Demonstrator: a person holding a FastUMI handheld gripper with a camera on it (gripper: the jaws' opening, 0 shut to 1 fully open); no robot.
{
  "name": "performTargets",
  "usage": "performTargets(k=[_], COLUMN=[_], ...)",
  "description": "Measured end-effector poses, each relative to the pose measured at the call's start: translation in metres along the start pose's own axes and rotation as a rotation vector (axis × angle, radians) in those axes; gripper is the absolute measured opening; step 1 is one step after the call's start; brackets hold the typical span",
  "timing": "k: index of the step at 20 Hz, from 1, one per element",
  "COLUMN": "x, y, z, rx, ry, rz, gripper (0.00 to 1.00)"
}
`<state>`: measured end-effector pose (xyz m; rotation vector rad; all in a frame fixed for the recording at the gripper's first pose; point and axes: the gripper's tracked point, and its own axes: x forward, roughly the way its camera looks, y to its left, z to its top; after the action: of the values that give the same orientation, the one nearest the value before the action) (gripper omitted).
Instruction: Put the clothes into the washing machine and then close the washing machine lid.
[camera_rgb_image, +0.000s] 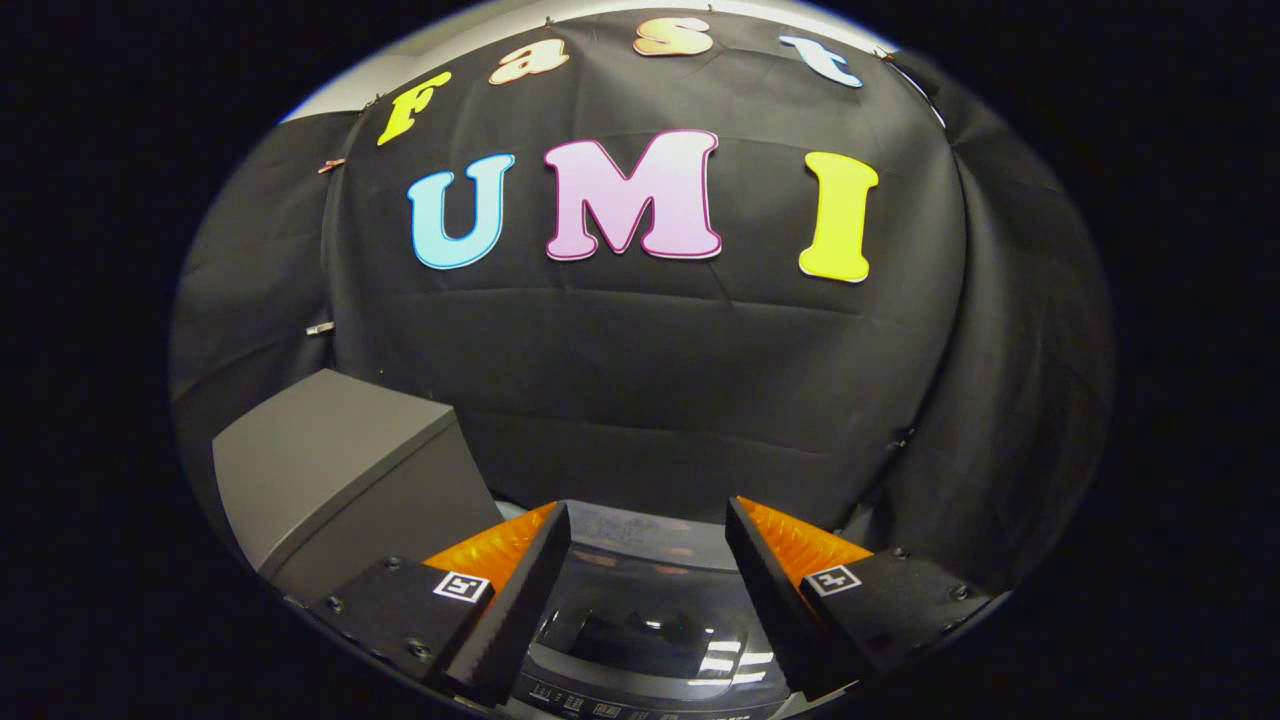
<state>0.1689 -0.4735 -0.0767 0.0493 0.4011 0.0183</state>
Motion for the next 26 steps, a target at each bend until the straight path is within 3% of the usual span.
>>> performTargets(k=[5,8,14,18,26], x=[-0.026,-0.042,-0.046,-0.06,-0.108], y=[0.014,0.021,0.025,0.033,0.116], z=[0.094,0.115,0.115,0.125,0.142], rx=[0.003,0.006,0.06,0.044,-0.012], ry=[-0.259,-0.352,-0.329,-0.348,-0.427], rz=[0.004,-0.005,-0.03,-0.092,-0.104], gripper=[0.98,0.98,0.98,0.98,0.98])
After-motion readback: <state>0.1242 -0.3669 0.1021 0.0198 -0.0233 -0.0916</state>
